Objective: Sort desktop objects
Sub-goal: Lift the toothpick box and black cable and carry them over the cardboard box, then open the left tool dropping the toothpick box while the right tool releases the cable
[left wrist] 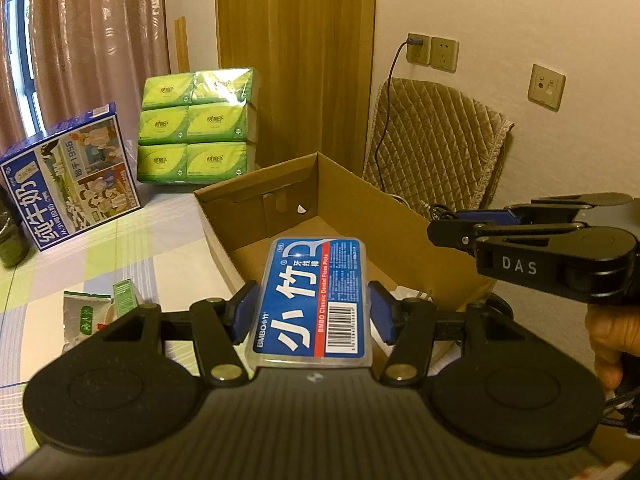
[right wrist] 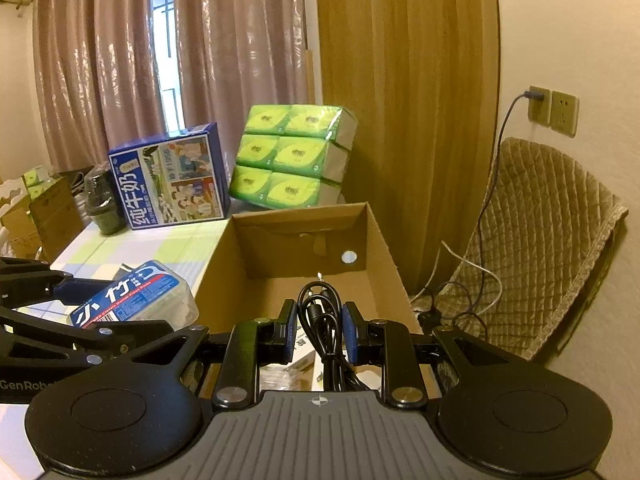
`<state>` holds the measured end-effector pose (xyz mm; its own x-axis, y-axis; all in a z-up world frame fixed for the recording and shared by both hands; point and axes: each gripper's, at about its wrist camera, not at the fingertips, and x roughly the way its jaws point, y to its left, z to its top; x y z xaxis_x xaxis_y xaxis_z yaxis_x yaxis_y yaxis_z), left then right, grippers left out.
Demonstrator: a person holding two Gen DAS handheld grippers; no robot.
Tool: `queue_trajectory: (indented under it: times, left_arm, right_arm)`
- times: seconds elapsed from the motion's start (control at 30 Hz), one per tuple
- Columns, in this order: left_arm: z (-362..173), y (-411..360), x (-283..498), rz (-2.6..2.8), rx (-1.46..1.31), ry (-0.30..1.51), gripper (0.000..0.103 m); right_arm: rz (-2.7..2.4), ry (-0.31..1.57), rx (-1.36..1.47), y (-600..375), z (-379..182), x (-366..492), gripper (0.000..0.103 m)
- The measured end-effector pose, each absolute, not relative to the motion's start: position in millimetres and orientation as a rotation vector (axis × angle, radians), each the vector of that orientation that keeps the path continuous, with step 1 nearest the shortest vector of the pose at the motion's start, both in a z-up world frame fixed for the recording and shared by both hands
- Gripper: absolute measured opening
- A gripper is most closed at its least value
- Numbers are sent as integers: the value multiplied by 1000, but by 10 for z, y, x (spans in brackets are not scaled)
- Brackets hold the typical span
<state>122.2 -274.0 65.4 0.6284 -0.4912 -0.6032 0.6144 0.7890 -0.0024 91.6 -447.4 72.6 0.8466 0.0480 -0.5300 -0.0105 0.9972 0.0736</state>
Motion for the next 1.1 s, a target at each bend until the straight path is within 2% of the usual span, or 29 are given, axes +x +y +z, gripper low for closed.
queue_trajectory:
  times: [0.8,0.83,0.87,0.9,1.1]
  left_arm:
    - [201,-3177,1652,-679,236,675,54]
    - [181,-3195,1667,-676,238,676,55]
    - [166,-3198,1680,-672,239,677,64]
    - [157,-3185,1686,-664,238,670,67]
    - [192,-3002,1706,-641,216,657,67]
  right_arm:
    - [7,596,90,-4779,511,1325,21]
    - [5,598,90,-4781,497,1331,21]
    - [4,601,92,-4788,483,1334,21]
    - [4,603,93,-4793,475,1339,21]
    - [9,618,99,-4770,422,1353,21]
